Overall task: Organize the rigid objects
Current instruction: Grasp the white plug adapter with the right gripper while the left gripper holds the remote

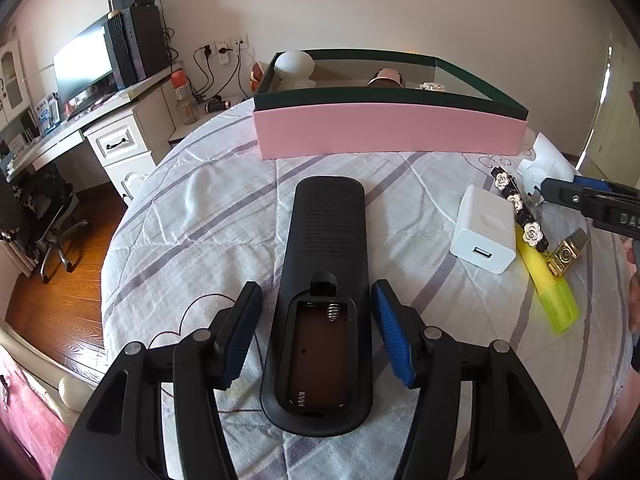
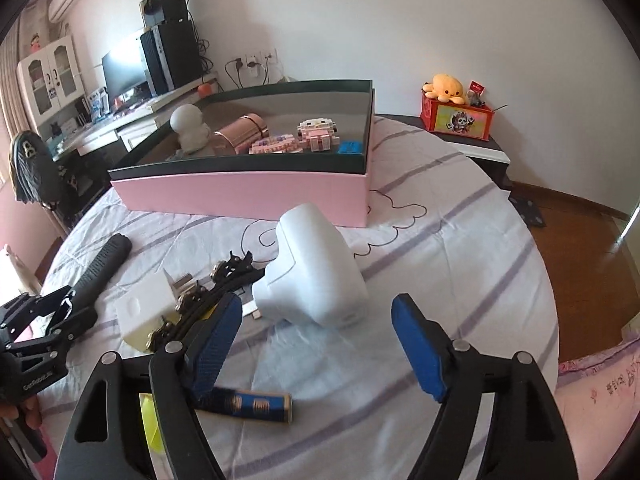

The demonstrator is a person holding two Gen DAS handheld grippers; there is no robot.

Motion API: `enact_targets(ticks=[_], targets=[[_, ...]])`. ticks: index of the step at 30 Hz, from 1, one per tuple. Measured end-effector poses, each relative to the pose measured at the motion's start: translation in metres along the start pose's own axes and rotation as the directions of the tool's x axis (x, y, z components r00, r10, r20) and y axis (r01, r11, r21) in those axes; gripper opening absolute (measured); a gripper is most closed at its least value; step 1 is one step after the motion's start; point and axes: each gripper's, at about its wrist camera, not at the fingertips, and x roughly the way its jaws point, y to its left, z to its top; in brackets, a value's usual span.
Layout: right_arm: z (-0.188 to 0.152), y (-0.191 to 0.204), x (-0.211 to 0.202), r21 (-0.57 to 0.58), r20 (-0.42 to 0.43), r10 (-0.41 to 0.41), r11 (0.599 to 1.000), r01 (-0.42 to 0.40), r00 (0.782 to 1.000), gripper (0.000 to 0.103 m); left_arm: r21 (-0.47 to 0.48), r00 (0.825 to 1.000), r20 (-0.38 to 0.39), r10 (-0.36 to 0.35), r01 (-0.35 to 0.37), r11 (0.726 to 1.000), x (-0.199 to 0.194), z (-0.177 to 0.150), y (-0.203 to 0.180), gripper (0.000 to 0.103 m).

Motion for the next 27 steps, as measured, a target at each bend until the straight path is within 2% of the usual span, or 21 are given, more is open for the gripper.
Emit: enact_targets(ticks=[3, 8, 10, 13, 21, 25, 26, 27], targets=[[0.004, -0.001, 0.007, -0.001, -0.010, -0.025, 1.000, 0.025, 1.000, 0.079, -0.001, 1.000, 0.001, 0.003, -0.003, 1.000, 0.001, 0.000, 0.000, 0.060], [0.013, -0.002, 0.016, 0.015, -0.009, 0.027, 1.000, -0.026, 1.000, 0.078, 0.000, 1.000, 0.001, -0.002, 0.002, 1.000, 0.001, 0.001, 0.001, 0.061], [0.013, -0.001, 0.021, 0.009, -0.017, 0.043, 0.999, -0.042, 0.999, 0.064, -0.002, 1.000, -0.001, -0.006, 0.006, 1.000, 0.001, 0.001, 0.001, 0.061], [0.007, -0.002, 0.016, 0.007, -0.011, 0.049, 0.999, -0.049, 0.999, 0.064, 0.000, 1.000, -0.002, -0.010, 0.010, 1.000, 0.001, 0.001, 0.002, 0.062], [-0.017, -0.018, -0.009, 0.041, 0.003, 0.027, 0.999, -0.028, 1.000, 0.064, -0.011, 1.000, -0.011, -0.014, 0.014, 1.000, 0.005, 0.004, 0.003, 0.077], [-0.024, -0.027, -0.016, 0.069, 0.017, 0.036, 0.997, -0.037, 0.999, 0.064, -0.020, 1.000, -0.022, -0.017, 0.017, 1.000, 0.009, 0.008, 0.003, 0.077], [-0.024, -0.028, -0.017, 0.074, 0.020, 0.038, 0.996, -0.040, 0.999, 0.064, -0.014, 1.000, -0.023, -0.015, 0.015, 1.000, 0.010, 0.009, 0.002, 0.076], [-0.024, -0.029, -0.017, 0.076, 0.019, 0.040, 0.996, -0.041, 0.999, 0.064, -0.008, 1.000, -0.020, -0.016, 0.016, 1.000, 0.010, 0.009, 0.001, 0.070]])
